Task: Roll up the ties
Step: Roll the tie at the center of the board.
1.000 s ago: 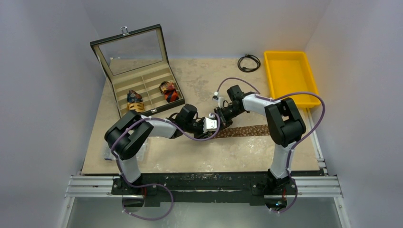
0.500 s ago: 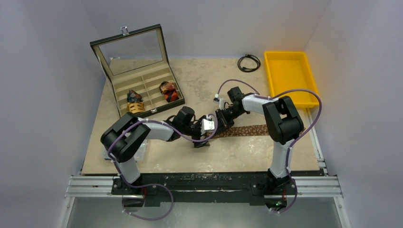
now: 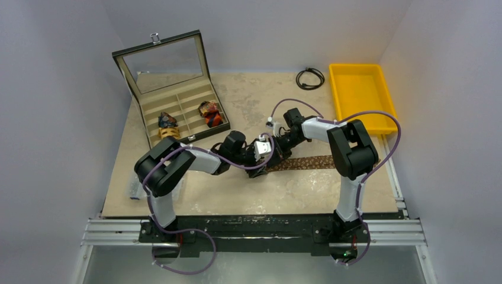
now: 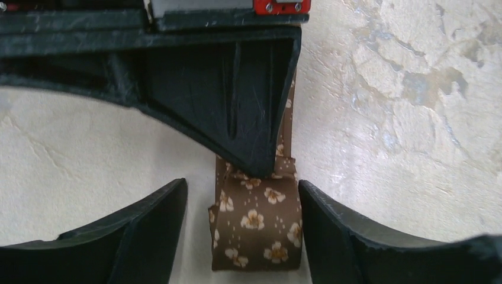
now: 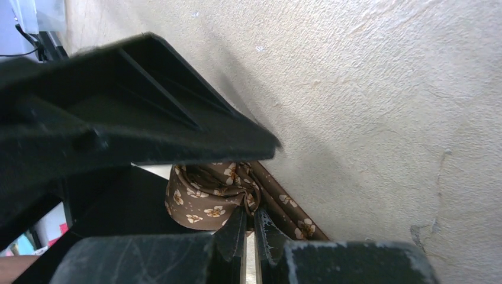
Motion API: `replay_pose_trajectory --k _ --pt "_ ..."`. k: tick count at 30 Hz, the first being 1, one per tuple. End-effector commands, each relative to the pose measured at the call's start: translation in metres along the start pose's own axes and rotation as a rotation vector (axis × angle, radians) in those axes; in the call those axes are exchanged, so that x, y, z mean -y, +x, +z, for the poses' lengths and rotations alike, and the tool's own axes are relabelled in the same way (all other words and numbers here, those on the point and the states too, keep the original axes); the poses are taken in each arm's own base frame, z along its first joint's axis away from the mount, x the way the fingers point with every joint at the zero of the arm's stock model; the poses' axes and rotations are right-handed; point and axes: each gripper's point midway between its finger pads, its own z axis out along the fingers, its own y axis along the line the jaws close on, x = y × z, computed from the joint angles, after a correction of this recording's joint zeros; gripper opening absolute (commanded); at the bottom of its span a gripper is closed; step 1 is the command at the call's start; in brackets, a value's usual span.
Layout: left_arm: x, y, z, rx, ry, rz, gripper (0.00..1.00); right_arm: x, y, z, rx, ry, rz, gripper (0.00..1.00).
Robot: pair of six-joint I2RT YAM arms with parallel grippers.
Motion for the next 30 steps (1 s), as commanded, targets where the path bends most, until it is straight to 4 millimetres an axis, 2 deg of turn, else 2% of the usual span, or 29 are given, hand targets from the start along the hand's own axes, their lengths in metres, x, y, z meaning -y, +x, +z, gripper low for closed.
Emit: replay_pose_trajectory --k 1,4,8,11,13,15,20,27,30 --pt "0.0 0.005 0.012 -0.047 0.008 0.023 0.58 0.009 -0.013 -0.003 0.028 0.059 -0.085 0.0" --pt "0.007 0.012 0.007 -0.062 0.034 0.05 0.44 -0.002 -0.017 -0.011 0.042 0.043 -0.095 0.0" --pt "0.011 0.017 0.001 -0.082 0.045 0.056 0.43 0.011 -0.01 -0.01 0.022 0.104 -0.097 0.0" --pt "0.008 0.007 -0.004 -0.045 0.011 0.03 0.73 0.024 0.0 -0.003 -0.008 0.129 -0.088 0.0" --pt "0.008 0.0 -0.012 -0.013 0.002 0.02 0.79 0.031 0.003 0.001 -0.015 0.146 -0.091 0.0" --pt "0.006 -0.001 -0.02 -0.001 -0.012 0.006 0.8 0.037 0.004 0.003 -0.017 0.162 -0.099 0.0" --pt "0.002 0.007 -0.031 0.0 -0.034 -0.024 0.76 0.041 0.007 0.005 -0.022 0.171 -0.108 0.0" --pt "-0.004 -0.025 -0.02 0.071 -0.004 0.001 0.68 0.04 0.009 0.005 -0.022 0.164 -0.11 0.0" --pt "-0.007 -0.03 -0.016 0.081 0.007 0.035 0.64 0.04 0.008 0.006 -0.024 0.161 -0.117 0.0"
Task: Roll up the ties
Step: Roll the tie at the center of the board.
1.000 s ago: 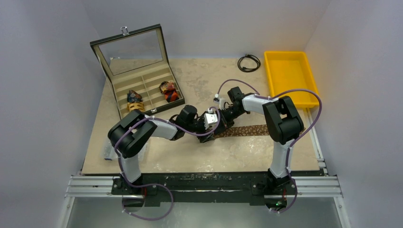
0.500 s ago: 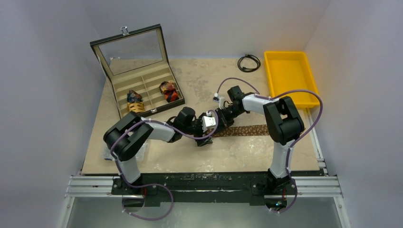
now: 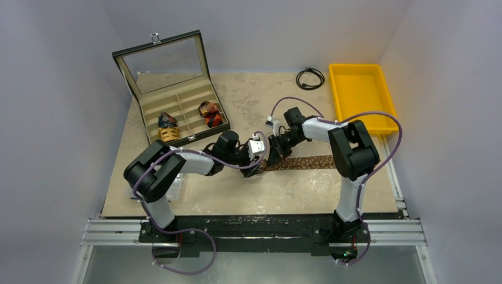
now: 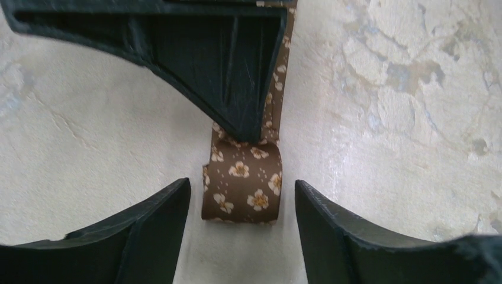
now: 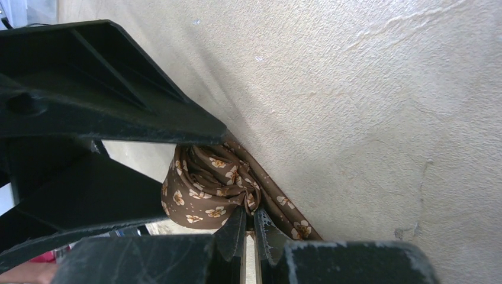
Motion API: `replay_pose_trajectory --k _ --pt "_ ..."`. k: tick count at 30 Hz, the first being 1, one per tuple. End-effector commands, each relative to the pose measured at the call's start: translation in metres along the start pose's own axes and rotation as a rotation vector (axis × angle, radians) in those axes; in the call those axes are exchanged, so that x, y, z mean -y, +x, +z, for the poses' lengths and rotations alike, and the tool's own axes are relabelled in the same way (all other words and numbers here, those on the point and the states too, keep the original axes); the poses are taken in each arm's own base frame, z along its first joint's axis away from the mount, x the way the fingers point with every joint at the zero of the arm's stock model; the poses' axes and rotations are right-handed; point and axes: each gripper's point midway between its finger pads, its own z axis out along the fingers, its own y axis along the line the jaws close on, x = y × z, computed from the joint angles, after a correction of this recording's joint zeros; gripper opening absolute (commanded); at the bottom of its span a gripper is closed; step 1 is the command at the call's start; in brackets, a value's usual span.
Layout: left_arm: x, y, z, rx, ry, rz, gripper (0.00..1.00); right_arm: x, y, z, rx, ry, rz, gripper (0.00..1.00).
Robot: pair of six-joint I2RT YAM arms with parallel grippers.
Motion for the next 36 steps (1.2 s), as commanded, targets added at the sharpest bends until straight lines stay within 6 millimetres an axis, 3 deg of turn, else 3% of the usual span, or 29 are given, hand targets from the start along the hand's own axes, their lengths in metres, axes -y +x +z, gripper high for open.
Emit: replay_pose_trajectory --k 1,5,10,14,17,20,23,28,36 --pt "-0.007 -0.035 0.008 0.09 0.035 0.068 0.6 0.034 0.015 0.008 -0.047 0.132 -0.054 0.0" --pt "-0.001 -0.047 0.011 0.108 0.075 0.112 0.44 0.035 0.014 0.009 -0.043 0.133 -0.053 0.0" --pt "0.008 -0.062 0.023 0.121 0.096 0.116 0.46 0.033 0.012 0.009 -0.038 0.123 -0.052 0.0" --pt "0.005 -0.056 0.034 0.102 0.067 0.055 0.63 0.032 0.011 0.009 -0.034 0.119 -0.048 0.0" --pt "-0.007 -0.054 0.019 0.126 0.003 0.018 0.78 0.032 0.013 0.009 -0.04 0.118 -0.05 0.0" --pt "-0.01 -0.036 -0.001 0.098 -0.018 0.019 0.85 0.032 0.013 0.007 -0.038 0.121 -0.062 0.0" --pt "-0.01 -0.019 -0.003 0.059 -0.014 0.04 0.87 0.032 0.014 0.008 -0.041 0.121 -0.07 0.0" --pt "-0.004 -0.01 0.012 0.051 0.077 0.032 0.68 0.033 0.012 0.009 -0.043 0.119 -0.065 0.0" --pt "-0.004 -0.024 0.031 0.099 0.107 0.043 0.62 0.033 0.009 0.01 -0.039 0.119 -0.052 0.0"
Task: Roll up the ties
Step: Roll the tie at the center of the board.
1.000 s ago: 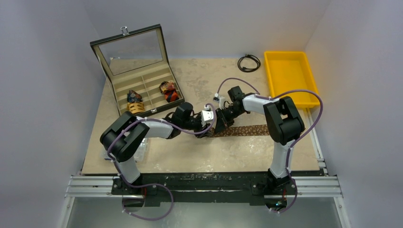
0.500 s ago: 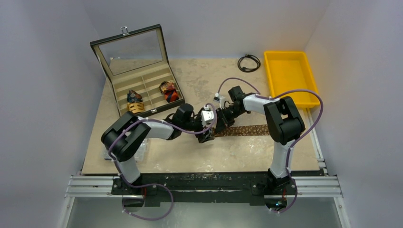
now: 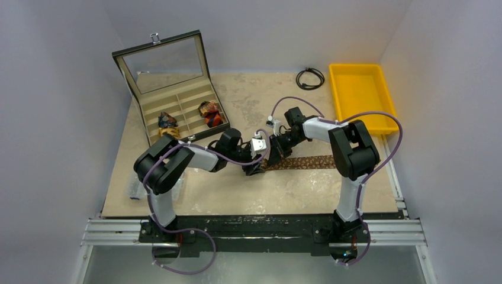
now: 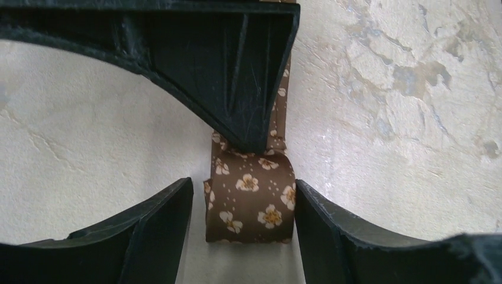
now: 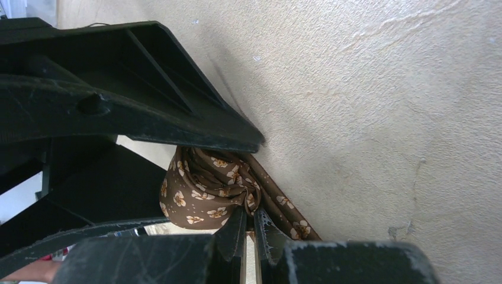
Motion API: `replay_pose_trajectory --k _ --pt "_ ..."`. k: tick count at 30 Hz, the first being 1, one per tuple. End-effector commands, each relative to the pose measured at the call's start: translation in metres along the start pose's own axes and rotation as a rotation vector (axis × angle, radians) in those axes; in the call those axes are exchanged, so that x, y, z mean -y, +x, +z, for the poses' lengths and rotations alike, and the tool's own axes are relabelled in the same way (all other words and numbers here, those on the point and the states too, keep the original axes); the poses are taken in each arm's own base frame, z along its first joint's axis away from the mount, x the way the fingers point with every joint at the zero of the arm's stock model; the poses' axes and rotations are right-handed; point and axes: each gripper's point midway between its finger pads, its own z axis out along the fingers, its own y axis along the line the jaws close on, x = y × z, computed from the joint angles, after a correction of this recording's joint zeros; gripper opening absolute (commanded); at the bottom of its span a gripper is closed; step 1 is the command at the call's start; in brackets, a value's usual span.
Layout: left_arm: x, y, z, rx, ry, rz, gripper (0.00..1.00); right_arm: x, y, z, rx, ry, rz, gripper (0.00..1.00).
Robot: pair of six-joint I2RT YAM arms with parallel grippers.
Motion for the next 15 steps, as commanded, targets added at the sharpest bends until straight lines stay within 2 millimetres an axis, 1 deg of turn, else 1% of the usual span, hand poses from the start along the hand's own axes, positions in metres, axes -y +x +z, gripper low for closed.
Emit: replay_pose_trajectory --k 1,3,6,8,11,12,13,15 --pt "-0.002 -0.022 0.017 0.078 0.037 0.038 0.6 0.032 0.01 0.011 -0.043 0.124 -0.039 0.0" --pt "0.001 -0.022 0.021 0.087 0.045 0.033 0.56 0.032 0.008 0.01 -0.041 0.127 -0.04 0.0" --pt "0.006 -0.019 0.025 0.095 0.051 0.036 0.54 0.033 0.007 0.01 -0.043 0.129 -0.04 0.0" --pt "0.011 -0.013 0.026 0.077 0.053 0.049 0.47 0.032 0.006 0.01 -0.042 0.127 -0.04 0.0" --pt "0.01 -0.005 0.021 0.028 0.023 0.065 0.4 0.026 0.001 0.006 -0.033 0.114 -0.036 0.0" --pt "0.009 -0.002 0.018 0.003 0.011 0.061 0.39 0.02 -0.002 0.005 -0.023 0.094 -0.034 0.0" --pt "0.008 0.0 0.015 -0.019 -0.002 0.06 0.37 0.015 -0.008 0.001 -0.008 0.081 -0.032 0.02" --pt "0.011 0.006 0.009 -0.063 -0.005 0.051 0.34 0.006 -0.017 -0.007 0.021 0.062 -0.02 0.1"
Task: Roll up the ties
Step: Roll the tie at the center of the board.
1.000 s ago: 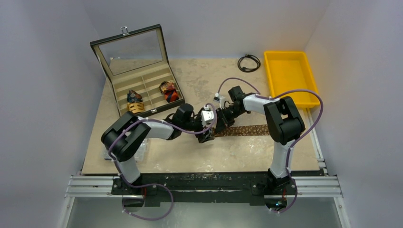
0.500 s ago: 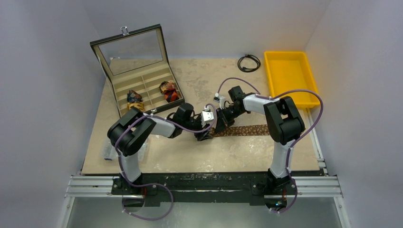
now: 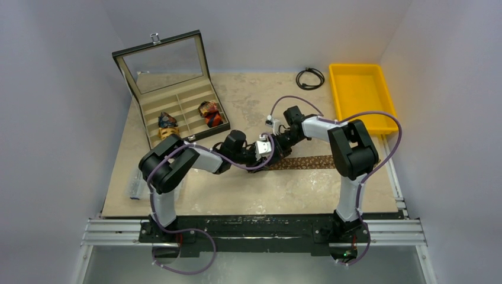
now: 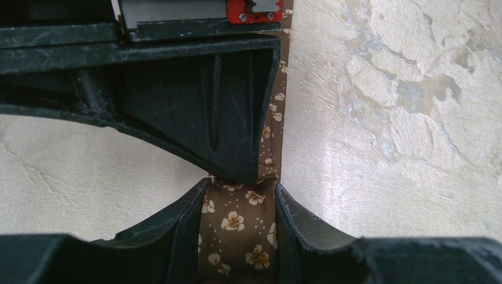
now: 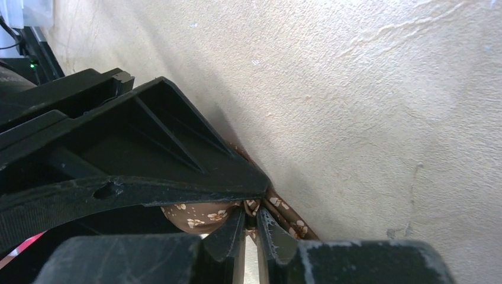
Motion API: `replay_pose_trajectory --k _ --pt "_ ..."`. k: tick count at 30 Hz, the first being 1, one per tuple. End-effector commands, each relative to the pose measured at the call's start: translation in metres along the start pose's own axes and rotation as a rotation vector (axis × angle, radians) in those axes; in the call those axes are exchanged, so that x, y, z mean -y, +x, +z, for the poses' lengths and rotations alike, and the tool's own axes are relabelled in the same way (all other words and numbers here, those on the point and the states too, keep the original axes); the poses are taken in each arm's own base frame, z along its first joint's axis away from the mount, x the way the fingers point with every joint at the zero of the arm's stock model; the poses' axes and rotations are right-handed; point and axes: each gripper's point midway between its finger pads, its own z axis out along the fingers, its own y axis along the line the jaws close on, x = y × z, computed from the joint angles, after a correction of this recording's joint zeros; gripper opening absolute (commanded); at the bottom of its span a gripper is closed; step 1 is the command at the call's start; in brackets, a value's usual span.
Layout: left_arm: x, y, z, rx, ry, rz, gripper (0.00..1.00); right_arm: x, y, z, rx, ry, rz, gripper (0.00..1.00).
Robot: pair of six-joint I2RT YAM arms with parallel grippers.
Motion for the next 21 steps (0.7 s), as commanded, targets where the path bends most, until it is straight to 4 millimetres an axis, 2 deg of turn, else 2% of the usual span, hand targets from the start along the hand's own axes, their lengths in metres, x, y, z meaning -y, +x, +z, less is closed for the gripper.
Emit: replay_pose_trajectory --k 1,6,10,14,21 --pt "0.011 0.016 -0.014 -0.108 0.0 -0.006 0.33 0.002 -0.017 -0.011 0.039 0.05 -0.021 0.13" --pt "0.015 0.028 -0.021 -0.185 0.006 -0.014 0.3 -0.019 -0.024 -0.034 0.073 0.006 0.0 0.3" --pt "0.014 0.033 -0.021 -0.207 -0.002 -0.011 0.31 -0.042 -0.024 -0.043 0.091 -0.07 0.044 0.41" --pt "0.013 0.032 -0.019 -0.218 -0.008 -0.011 0.3 -0.056 -0.025 -0.036 0.098 -0.137 0.124 0.44" --pt "0.012 0.031 -0.016 -0.227 -0.012 -0.009 0.32 -0.052 -0.018 -0.021 0.038 -0.158 0.158 0.44"
